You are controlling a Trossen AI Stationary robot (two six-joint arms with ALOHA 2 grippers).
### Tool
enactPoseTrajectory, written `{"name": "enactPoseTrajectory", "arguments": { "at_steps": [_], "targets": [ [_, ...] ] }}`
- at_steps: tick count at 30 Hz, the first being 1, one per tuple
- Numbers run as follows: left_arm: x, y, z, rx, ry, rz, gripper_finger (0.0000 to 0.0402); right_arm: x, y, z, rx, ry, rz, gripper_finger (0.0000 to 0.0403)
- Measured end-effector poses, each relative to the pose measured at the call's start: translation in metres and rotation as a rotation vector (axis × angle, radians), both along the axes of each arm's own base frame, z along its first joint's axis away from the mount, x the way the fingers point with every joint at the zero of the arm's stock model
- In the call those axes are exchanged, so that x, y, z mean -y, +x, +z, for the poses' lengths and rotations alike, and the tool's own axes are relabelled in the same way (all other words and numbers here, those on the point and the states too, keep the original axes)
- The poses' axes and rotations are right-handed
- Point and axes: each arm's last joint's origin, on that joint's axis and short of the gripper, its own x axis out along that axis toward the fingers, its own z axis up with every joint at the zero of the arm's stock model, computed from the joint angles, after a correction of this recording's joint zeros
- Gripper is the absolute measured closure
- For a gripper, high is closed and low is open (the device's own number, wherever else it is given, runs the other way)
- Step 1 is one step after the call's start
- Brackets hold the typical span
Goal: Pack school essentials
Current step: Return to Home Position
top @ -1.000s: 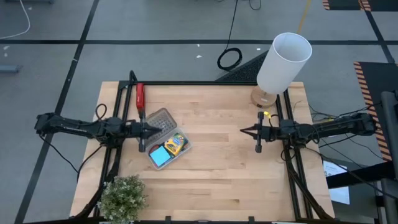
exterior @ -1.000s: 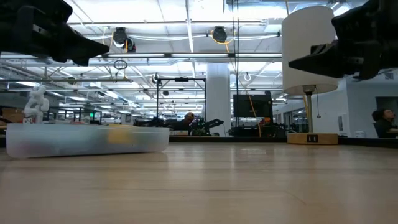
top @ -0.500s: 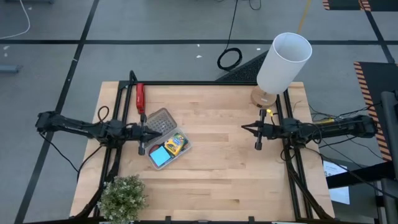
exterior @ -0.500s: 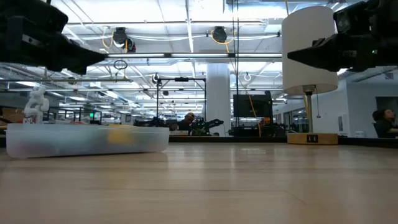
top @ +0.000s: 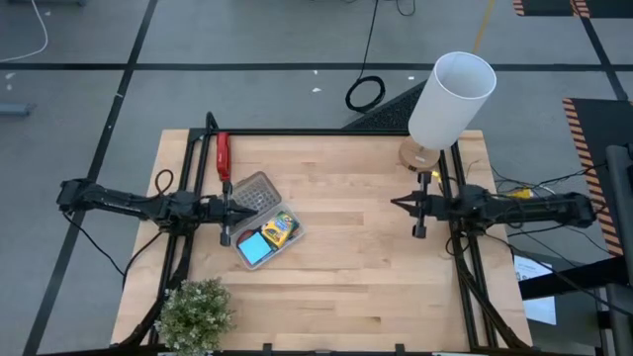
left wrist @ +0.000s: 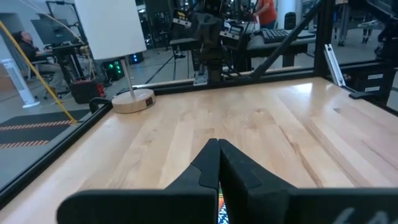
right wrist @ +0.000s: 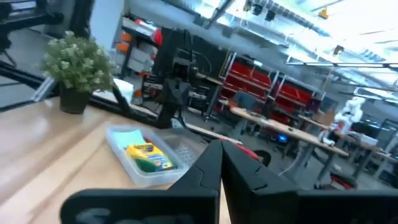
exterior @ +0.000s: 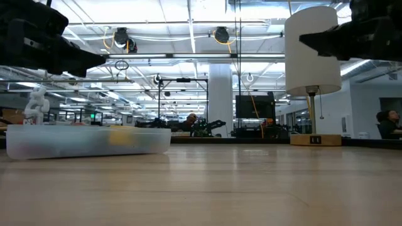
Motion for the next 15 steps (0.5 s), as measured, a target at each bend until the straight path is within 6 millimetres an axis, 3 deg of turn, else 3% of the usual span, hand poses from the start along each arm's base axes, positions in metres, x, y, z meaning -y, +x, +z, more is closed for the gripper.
{"name": "enactPoseTrajectory", "arguments": {
  "at_steps": [15],
  "targets": [
    [0.000,0.000,0.000,0.001,0.002,0.008,0.0399,-0.002,-0.017,0.000,0.006,0.044,0.061,0.0403]
  ]
}}
